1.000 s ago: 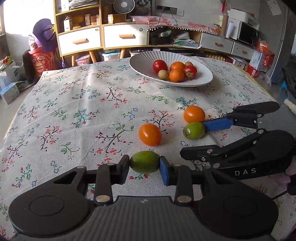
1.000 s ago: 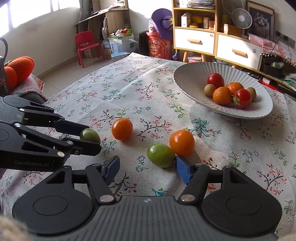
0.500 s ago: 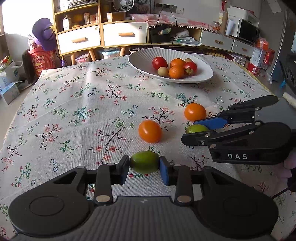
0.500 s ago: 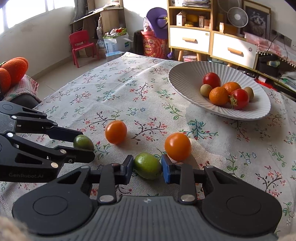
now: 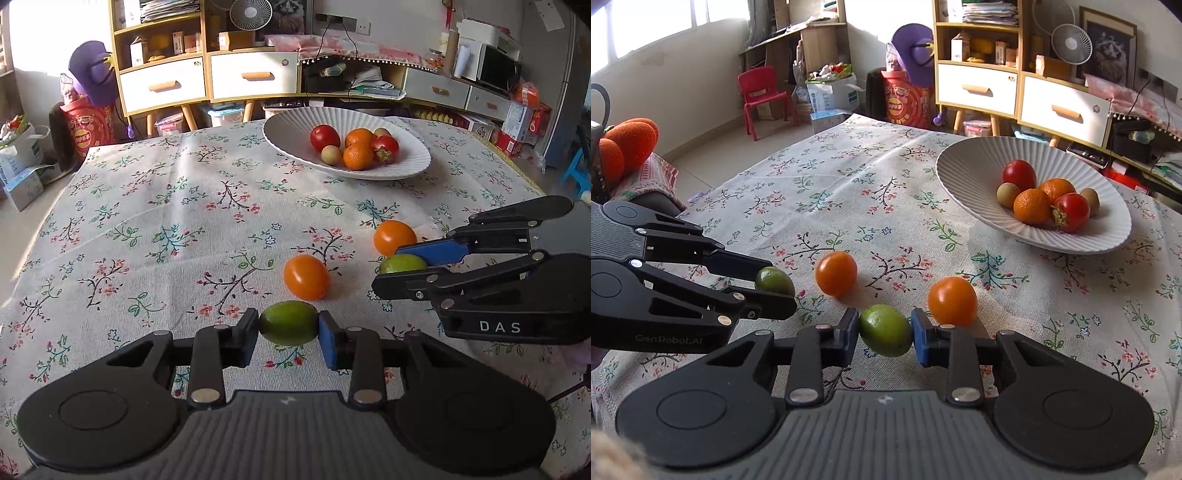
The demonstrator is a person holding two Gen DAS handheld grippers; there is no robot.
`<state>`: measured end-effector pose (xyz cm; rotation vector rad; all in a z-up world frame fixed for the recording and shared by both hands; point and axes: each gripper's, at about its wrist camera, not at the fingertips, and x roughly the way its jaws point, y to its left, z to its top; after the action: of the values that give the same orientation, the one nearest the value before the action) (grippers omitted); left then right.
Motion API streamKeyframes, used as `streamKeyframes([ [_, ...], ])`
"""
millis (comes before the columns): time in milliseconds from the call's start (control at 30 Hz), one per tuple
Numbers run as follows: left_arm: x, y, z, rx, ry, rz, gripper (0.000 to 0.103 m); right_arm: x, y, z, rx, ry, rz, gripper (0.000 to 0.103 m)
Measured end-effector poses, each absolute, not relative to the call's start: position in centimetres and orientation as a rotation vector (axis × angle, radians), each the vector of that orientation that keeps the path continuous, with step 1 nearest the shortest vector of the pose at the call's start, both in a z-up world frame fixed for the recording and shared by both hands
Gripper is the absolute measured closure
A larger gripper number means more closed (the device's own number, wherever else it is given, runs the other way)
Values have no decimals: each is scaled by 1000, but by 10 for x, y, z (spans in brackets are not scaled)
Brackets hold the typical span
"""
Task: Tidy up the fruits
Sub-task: 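Carry both held limes over the white plate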
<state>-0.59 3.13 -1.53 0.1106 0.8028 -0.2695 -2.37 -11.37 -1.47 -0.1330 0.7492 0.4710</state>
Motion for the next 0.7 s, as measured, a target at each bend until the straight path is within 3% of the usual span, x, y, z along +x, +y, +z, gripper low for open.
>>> streamKeyframes([
  [700,35,1,9,19,746,-272,75,12,-160,16,-48,640,333,75],
])
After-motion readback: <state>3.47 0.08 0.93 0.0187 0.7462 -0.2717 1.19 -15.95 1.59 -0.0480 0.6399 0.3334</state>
